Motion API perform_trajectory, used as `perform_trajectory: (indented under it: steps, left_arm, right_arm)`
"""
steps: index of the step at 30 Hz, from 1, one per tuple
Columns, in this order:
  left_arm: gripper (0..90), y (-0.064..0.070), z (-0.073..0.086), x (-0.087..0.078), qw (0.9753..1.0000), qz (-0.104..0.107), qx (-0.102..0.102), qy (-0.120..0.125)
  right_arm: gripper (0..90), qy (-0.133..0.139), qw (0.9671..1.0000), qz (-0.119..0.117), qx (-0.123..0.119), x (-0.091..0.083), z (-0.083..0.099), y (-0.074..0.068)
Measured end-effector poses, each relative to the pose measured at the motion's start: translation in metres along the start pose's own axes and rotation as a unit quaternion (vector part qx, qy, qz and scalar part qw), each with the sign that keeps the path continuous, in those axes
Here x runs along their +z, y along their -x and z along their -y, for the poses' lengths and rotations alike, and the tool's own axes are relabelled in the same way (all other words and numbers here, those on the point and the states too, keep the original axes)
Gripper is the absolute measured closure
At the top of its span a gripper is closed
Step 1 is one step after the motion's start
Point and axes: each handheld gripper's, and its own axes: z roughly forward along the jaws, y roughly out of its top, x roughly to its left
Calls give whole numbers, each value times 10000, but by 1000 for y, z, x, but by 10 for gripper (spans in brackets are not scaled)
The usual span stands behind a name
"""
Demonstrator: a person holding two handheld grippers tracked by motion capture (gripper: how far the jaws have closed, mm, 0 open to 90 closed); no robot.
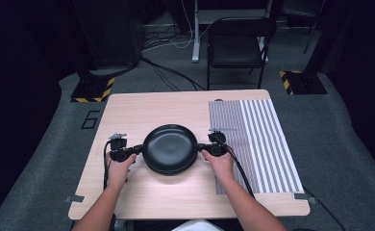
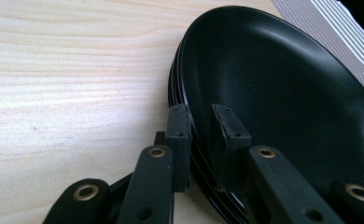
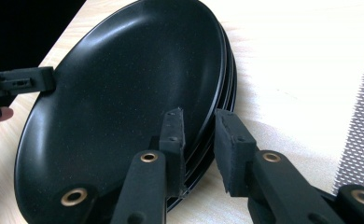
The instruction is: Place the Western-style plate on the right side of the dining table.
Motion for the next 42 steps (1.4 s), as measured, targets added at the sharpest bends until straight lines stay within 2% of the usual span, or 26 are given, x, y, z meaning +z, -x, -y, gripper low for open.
perform_trajectory:
  steps: [2,3,4,5,8,11,15,20,21,22,26,27,29,31,34,35,38,39,42]
  left_arm:
    - [799,1,0,-1,10000,48,-53,24]
    - [805,0,1,-1,9998,139,-135,30]
    - [805,0,1,-1,9998,139,-135,30]
    - [805,2,1,-1,9999,91,-108,38]
    - [805,2,1,0,9999,60,-82,71]
    - [806,2,1,1,9999,78,-70,90]
    - [808,2,1,2,9998,94,-138,109]
    - [810,1,1,1,9995,141,-287,83]
    - [812,-1,0,2,9988,186,-450,101]
    - [813,-1,-1,3,9984,208,-521,83]
    - [816,0,-3,4,9985,167,-509,67]
    - [818,2,-2,3,9990,108,-427,37]
    - [819,4,-1,3,9988,99,-472,29]
    - [818,5,-1,3,9986,216,-481,-97]
    - [810,7,-1,6,9985,228,-494,-84]
    - [806,9,-1,8,9990,163,-407,-104]
    - [797,10,-1,10,9990,201,-383,-141]
    - [776,11,1,14,9980,304,-532,-161]
    - [755,13,2,18,9981,302,-507,-169]
  right_arm:
    - [743,9,10000,9,31,0,0,0]
    - [749,107,9999,63,69,-1,1,1]
    - [749,107,9999,63,69,-1,1,1]
    - [753,111,9997,-15,203,-2,1,4]
    - [750,106,9994,-95,316,-2,2,6]
    - [728,-7,9993,-133,356,1,2,7]
    - [732,10,9993,-81,364,2,2,6]
    - [736,18,9990,-104,445,1,2,7]
    - [736,17,9989,-104,446,1,2,7]
    - [736,17,9990,-106,440,2,2,7]
    - [737,13,9986,-152,499,2,1,9]
    - [739,12,9987,-152,496,2,1,9]
    - [736,-1,9986,-150,507,2,1,9]
    - [733,-12,9982,-182,576,2,1,10]
    - [726,-30,9978,-233,626,2,1,11]
    - [726,-13,9976,-247,653,2,1,12]
    - [727,5,9976,-245,649,1,0,12]
    - [733,38,9977,-205,650,-2,-1,13]
    - [739,72,9975,-165,684,-4,-3,14]
